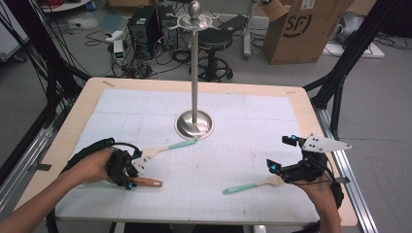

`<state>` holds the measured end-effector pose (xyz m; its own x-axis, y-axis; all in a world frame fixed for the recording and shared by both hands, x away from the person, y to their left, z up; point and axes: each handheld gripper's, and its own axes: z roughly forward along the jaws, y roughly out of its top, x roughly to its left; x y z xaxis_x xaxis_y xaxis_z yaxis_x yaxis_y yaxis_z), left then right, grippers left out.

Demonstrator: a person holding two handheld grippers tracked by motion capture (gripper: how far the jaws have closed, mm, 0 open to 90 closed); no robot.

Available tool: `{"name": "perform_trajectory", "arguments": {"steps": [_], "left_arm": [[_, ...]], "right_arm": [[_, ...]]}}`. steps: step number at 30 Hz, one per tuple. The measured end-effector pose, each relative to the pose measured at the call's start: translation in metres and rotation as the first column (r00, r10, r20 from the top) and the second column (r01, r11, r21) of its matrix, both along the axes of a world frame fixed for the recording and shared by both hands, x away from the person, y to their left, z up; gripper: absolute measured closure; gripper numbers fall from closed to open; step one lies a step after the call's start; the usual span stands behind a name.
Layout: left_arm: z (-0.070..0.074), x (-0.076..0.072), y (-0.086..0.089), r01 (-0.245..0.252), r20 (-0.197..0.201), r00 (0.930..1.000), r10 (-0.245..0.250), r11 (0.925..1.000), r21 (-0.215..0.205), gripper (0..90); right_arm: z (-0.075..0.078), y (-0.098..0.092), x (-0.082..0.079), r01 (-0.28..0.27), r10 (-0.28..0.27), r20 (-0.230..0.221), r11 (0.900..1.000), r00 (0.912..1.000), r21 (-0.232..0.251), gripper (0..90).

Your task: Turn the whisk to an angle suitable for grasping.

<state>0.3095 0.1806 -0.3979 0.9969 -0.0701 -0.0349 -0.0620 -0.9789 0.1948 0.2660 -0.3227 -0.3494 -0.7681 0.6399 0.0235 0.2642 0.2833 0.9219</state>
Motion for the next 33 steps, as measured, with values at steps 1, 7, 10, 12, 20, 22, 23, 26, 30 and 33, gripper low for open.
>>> {"name": "perform_trajectory", "arguments": {"steps": [1,7,10,12,20,22,23,26,30,33], "left_arm": [[0.003,0.0,0.001,-0.009,0.0,1.0,0.009,0.9996,-0.026,70.1],[0.016,0.0,0.006,-0.042,0.01,0.999,0.043,0.9941,-0.1,70.2],[0.026,-0.001,0.01,-0.061,0.008,0.998,0.063,0.9861,-0.155,70.2],[0.028,-0.002,0.011,-0.064,0.008,0.9977,0.067,0.9845,-0.163,70.3],[0.05,-0.003,0.017,-0.134,0.013,0.9897,0.143,0.9544,-0.267,70.3],[0.055,-0.002,0.018,-0.156,0.007,0.9863,0.165,0.9427,-0.295,70.3],[0.055,-0.002,0.018,-0.156,0.007,0.9863,0.165,0.9427,-0.295,70.3],[0.063,-0.002,0.022,-0.166,0.009,0.9837,0.18,0.923,-0.347,70.4],[0.071,-0.002,0.025,-0.187,-0.001,0.9792,0.203,0.9003,-0.393,70.3],[0.076,-0.001,0.027,-0.194,-0.006,0.9774,0.211,0.8872,-0.419,70.3]], "right_arm": [[0.0,0.0,0.0,0.0,0.0,0.005,1.0,1.0,0.001,0.0],[0.0,-0.001,0.0,-0.003,0.003,0.006,1.0,1.0,-0.002,0.0],[0.0,0.0,0.0,-0.003,0.003,0.005,1.0,1.0,-0.005,0.0],[0.0,0.0,0.0,-0.004,0.004,0.001,1.0,1.0,-0.006,0.0],[0.0,0.0,0.0,-0.014,0.014,-0.008,1.0,0.9999,-0.008,0.0],[0.0,0.001,0.0,-0.018,0.018,-0.011,1.0,0.9998,-0.006,0.0],[0.0,0.001,0.0,-0.018,0.018,-0.011,1.0,0.9998,-0.006,0.0],[0.001,0.002,-0.001,-0.034,0.034,-0.012,0.999,0.9993,-0.004,0.0],[0.002,0.003,-0.001,-0.033,0.033,-0.008,0.999,0.9994,-0.002,0.0],[0.002,0.002,-0.001,-0.03,0.03,-0.011,1.0,0.9995,-0.004,0.0]]}}
